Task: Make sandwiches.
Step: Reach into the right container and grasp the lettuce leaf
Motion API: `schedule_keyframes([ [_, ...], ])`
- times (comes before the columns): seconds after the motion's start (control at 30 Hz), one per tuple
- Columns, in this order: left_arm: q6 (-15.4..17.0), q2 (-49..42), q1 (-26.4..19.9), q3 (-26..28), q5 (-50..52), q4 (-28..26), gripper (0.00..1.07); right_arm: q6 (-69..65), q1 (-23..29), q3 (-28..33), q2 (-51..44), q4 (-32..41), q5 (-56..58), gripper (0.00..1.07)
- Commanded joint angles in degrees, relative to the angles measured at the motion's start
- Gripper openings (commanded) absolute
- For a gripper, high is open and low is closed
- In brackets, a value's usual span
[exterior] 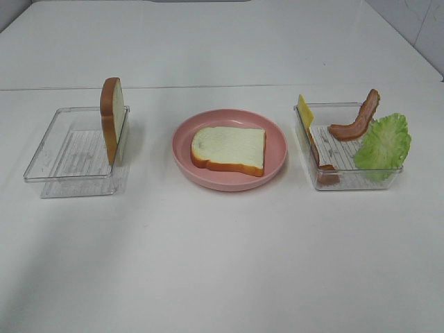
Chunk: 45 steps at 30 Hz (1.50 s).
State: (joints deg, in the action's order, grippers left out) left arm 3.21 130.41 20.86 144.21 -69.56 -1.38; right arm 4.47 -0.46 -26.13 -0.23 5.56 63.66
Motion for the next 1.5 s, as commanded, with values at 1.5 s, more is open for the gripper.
schedule_keyframes([
  [1.5,-5.7,-122.0,-23.7,-108.8,4.3,-1.0,1.00,0.7,-0.2,0.2,-1.7,0.3,-0.4,0.83],
])
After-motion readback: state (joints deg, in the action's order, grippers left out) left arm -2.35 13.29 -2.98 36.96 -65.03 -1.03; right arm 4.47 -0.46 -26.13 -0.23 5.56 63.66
